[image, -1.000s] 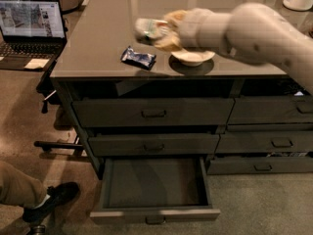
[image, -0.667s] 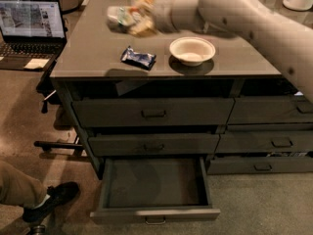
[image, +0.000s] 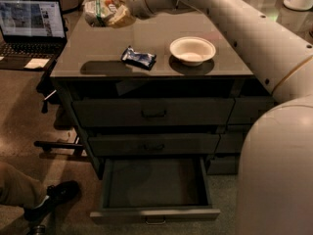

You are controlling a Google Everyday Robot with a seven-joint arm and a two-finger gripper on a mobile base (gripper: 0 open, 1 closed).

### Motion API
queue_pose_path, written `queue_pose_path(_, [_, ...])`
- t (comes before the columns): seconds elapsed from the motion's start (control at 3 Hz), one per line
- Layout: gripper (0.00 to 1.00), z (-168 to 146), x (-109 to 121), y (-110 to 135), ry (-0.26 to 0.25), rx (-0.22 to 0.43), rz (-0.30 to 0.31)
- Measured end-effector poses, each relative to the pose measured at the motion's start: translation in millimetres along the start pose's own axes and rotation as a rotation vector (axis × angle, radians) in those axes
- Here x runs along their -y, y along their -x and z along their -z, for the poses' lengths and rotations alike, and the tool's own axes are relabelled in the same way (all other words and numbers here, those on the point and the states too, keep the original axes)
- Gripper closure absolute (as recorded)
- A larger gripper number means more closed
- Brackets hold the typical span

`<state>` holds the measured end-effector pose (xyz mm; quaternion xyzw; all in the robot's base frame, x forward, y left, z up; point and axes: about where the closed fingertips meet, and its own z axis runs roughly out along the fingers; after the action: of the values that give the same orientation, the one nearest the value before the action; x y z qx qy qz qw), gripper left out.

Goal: Pick 7up can from bottom drawer and place on counter

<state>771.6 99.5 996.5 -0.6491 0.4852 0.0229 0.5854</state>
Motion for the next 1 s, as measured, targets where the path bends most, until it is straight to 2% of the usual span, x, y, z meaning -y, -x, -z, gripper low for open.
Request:
queue_pose_path(0.33, [1.0,-0.1,-0.2,-1.4,-0.001,0.001,-0.002])
queue_pose_path(0.67, [1.0,0.9,5.3,-16.6,-0.001,-0.013,-0.006])
queue_pose_path(1.0, [1.0,6.8,9.1,-48.7,-0.016,-0.062,-0.043])
